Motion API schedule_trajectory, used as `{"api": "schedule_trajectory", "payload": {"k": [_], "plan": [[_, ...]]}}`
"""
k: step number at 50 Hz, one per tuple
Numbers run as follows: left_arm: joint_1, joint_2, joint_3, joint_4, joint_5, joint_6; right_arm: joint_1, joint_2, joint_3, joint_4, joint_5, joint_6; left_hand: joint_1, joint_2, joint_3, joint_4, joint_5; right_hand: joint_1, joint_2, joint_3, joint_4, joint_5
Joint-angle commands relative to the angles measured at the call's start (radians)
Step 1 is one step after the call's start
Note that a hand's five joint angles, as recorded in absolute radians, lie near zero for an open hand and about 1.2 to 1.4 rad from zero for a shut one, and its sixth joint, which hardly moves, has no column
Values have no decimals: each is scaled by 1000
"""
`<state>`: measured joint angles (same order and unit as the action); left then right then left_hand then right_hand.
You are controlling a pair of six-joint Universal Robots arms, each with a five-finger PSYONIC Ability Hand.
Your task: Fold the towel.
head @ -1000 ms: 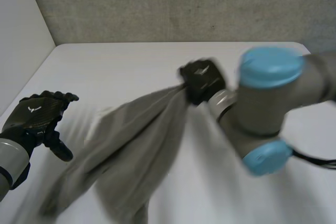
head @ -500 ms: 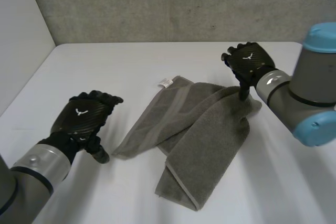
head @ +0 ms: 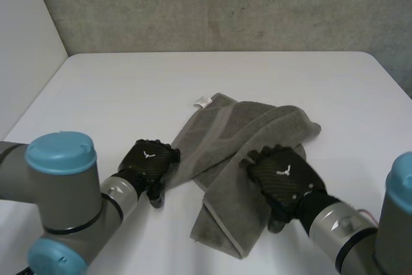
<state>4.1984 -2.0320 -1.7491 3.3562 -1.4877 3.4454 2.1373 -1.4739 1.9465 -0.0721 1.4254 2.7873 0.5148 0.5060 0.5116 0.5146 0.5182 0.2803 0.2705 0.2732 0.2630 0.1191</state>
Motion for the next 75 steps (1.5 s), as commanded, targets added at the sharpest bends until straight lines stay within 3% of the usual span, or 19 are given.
{"api": "schedule_trajectory", "payload": {"k": [1, 11, 20, 28, 38, 51, 53, 61, 66, 69, 71, 75], "plan": [[-17, -50, 52, 2, -20, -2, 7, 38, 9, -40, 4, -12, 53, 62, 57, 54, -125, 22, 32, 29, 39, 9], [-17, -86, 111, 15, -48, -8, 19, 41, 25, -49, -17, -11, 239, 248, 242, 239, 61, 116, 126, 123, 133, 103], [-17, -96, 137, 83, -89, -5, 105, 92, 67, -140, -95, -58, 564, 573, 567, 564, 386, 113, 123, 120, 130, 100], [-17, -116, 146, 91, -95, -6, 141, 127, 83, -166, -98, -149, 881, 890, 884, 881, 703, 116, 126, 123, 133, 103], [-4, -91, 146, 89, -120, -17, 141, 182, 92, -218, -89, -160, 881, 890, 885, 882, 704, 207, 217, 214, 224, 194], [-3, -57, 134, 91, -148, -18, 125, 195, 88, -272, -52, -201, 881, 890, 885, 882, 704, 879, 889, 886, 896, 866], [-3, -54, 134, 91, -148, -18, 124, 192, 88, -272, -23, -222, 881, 890, 885, 882, 704, 1075, 1085, 1082, 1092, 1061], [11, -5, 134, 81, -151, -20, 107, 142, 61, -265, 23, -247, 881, 890, 885, 882, 704, 1116, 1126, 1123, 1133, 1103], [19, 58, 146, 75, -151, -29, 21, 46, 12, -253, -11, -328, 881, 890, 885, 882, 704, 1116, 1126, 1123, 1133, 1103], [19, 133, 164, 60, -149, -68, -63, -14, -60, -232, -83, -408, 881, 890, 885, 882, 704, 1116, 1126, 1123, 1133, 1103], [17, 171, 181, 42, -149, -97, -106, -48, -164, -143, -167, -445, 881, 890, 885, 882, 704, 1116, 1126, 1123, 1133, 1103], [14, 275, 253, -59, -148, -188, -117, -48, -282, -23, -183, -433, 881, 890, 885, 882, 704, 1116, 1126, 1123, 1133, 1103]]}}
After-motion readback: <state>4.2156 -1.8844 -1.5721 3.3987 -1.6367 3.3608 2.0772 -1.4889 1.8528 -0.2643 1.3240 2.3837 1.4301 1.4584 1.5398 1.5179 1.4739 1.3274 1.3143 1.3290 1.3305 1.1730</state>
